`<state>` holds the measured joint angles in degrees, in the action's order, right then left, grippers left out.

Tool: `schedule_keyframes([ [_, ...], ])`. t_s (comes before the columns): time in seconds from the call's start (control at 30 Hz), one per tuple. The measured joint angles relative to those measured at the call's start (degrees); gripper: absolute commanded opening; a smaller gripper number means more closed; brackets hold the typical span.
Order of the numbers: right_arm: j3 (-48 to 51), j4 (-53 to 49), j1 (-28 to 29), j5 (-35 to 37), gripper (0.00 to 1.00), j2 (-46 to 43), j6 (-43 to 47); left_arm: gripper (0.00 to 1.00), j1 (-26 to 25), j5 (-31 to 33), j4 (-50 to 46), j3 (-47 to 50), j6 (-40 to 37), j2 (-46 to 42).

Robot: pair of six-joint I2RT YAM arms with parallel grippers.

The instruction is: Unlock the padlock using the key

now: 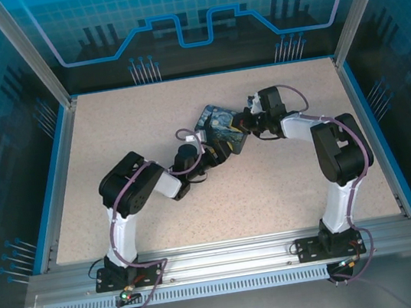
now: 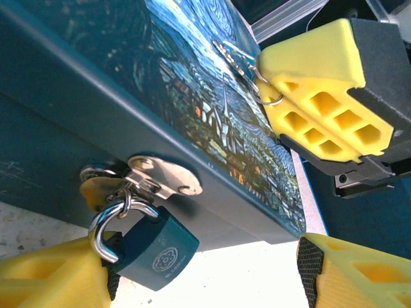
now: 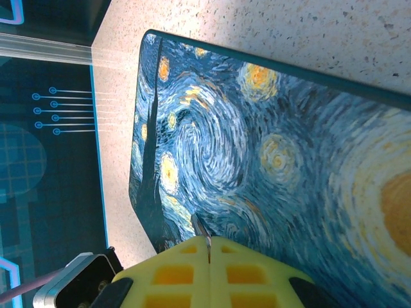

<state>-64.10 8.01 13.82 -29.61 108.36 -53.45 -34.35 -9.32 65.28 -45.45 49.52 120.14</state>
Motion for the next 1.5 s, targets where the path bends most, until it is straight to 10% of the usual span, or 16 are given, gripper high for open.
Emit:
schedule_keyframes([
  [1.5, 0.00, 0.59, -1.14, -2.36, 0.00, 0.59, 0.20, 0.38, -2.21, 11.37, 0.68, -0.63, 3.19, 2.58],
])
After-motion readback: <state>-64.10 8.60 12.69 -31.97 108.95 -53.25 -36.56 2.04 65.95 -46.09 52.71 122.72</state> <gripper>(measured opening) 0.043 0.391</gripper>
